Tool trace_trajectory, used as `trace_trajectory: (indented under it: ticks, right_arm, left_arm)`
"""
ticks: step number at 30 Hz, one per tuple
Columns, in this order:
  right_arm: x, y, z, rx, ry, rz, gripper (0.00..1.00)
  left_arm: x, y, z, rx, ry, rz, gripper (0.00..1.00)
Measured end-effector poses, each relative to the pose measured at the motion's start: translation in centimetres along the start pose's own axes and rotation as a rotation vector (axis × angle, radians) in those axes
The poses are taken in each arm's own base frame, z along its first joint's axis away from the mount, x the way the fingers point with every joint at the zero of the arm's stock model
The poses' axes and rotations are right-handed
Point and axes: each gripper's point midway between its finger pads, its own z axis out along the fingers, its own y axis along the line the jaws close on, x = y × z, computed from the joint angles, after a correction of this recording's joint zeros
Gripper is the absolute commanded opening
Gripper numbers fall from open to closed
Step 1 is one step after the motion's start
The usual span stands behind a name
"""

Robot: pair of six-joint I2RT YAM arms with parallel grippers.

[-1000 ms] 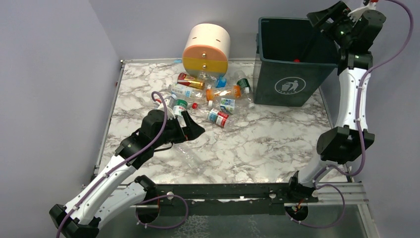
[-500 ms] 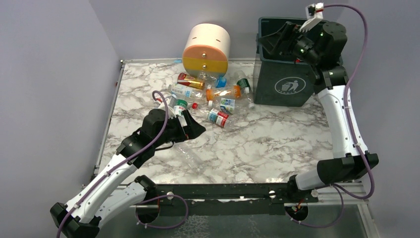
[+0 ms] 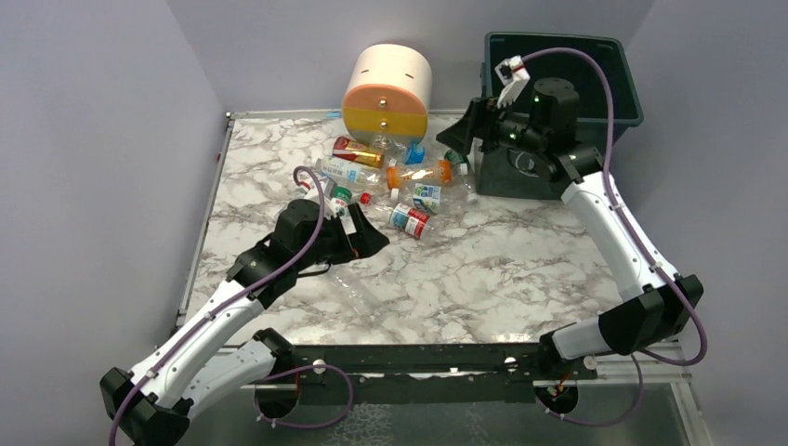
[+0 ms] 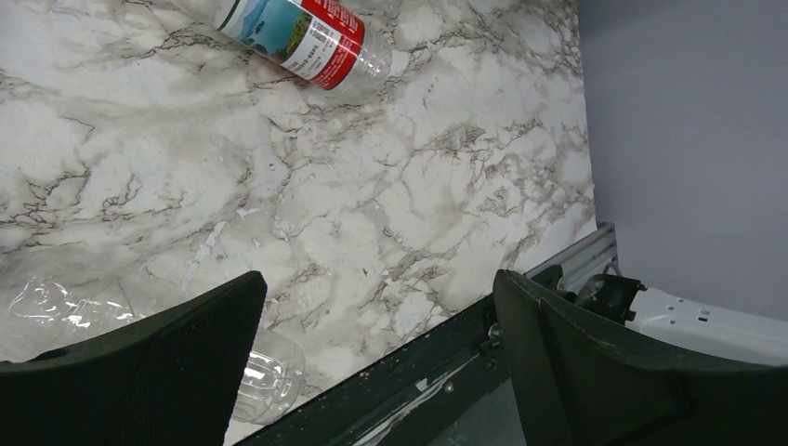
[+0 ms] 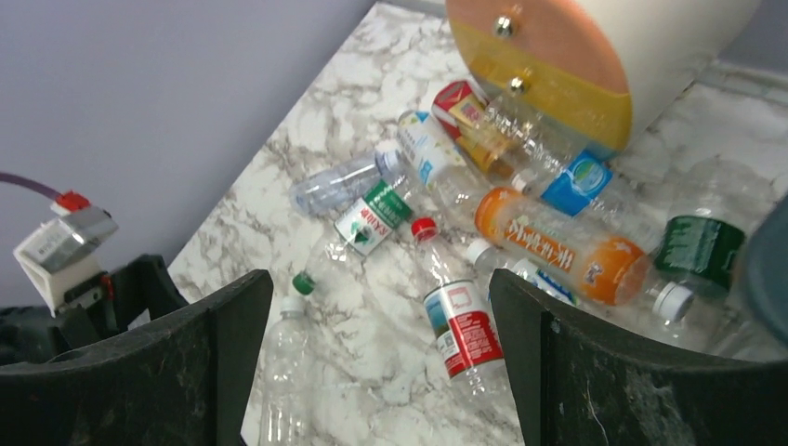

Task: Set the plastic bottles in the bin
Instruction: Pick up the plastic bottle at the center of the board.

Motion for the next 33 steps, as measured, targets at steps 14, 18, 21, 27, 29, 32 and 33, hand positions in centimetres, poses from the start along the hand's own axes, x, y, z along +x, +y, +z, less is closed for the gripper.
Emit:
trace_trajectory:
  ticks: [14, 18, 21, 27, 29, 32, 33]
  right_arm:
    - [10.5, 0.2, 4.7, 0.013, 0.225, -0.010, 0.88]
    - [14.5, -1.2, 6.6, 0.044, 0.316, -0.007, 0.88]
    - [17.0, -2.1, 7.7, 0.064, 0.368, -0.005, 0.88]
    - [20.2, -3.2, 9.7, 0.093, 0.427, -0.017, 0.87]
    - [21.1, -3.2, 10.6, 0.097, 0.446, -0.029, 0.87]
    - [22.1, -3.0, 12.1, 0.100, 0.468, -0.057, 0.87]
    - [22.5, -2.9, 12.5, 0.100, 0.475, -0.067, 0.86]
  left_arm:
    - [-2.9, -2.7, 0.4, 0.037, -0.037, 0.044, 0.99]
    - [-3.8, -3.6, 0.2, 0.054, -0.055, 0.053, 0.99]
    - [-4.2, -4.2, 0.0, 0.066, -0.067, 0.058, 0.99]
    - [-4.6, -4.5, -0.2, 0.073, -0.074, 0.063, 0.99]
    - [-4.5, -4.5, -0.2, 0.073, -0.074, 0.063, 0.99]
    - [-4.6, -4.5, -0.2, 0.073, -0.074, 0.063, 0.99]
    - [-4.6, -4.5, -0.2, 0.073, -0.075, 0.063, 0.99]
